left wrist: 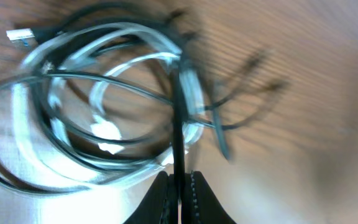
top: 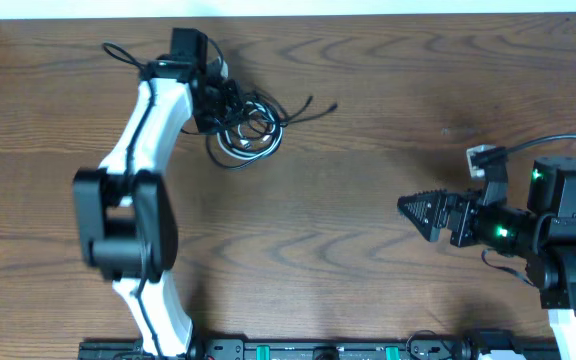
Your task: Untangle cables
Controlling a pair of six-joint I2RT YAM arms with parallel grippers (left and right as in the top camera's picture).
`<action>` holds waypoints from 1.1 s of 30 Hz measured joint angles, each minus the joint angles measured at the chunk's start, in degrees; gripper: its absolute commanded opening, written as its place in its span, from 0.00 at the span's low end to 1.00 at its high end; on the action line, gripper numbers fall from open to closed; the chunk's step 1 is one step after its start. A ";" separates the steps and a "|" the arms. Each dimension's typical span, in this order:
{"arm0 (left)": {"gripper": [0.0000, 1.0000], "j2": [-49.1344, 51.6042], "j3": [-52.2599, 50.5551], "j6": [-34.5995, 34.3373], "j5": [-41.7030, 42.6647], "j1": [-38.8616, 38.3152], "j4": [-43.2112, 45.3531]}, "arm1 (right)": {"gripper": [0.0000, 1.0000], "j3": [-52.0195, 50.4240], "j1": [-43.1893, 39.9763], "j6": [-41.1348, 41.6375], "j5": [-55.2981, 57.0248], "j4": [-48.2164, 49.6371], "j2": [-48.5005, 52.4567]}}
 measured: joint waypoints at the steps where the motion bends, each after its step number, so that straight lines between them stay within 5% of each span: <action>1: 0.07 -2.86 -0.02 0.55 0.72 0.00 -0.81 | 0.99 0.00 0.00 0.48 0.04 0.83 0.22; 11: 0.07 -28.94 0.61 3.23 3.74 -0.15 -3.21 | 0.99 0.00 0.00 2.67 -5.35 6.12 2.75; 18: 0.07 -28.98 0.59 3.02 6.12 -0.15 -2.80 | 0.99 0.00 0.00 2.93 -8.35 7.50 2.99; 26: 0.07 -28.87 0.59 -1.55 18.56 -0.87 3.02 | 0.98 0.00 0.00 8.72 -11.10 15.28 2.99; 33: 0.07 -28.87 0.59 -3.23 23.52 -8.15 4.37 | 0.97 0.00 0.00 14.80 -10.12 21.88 3.67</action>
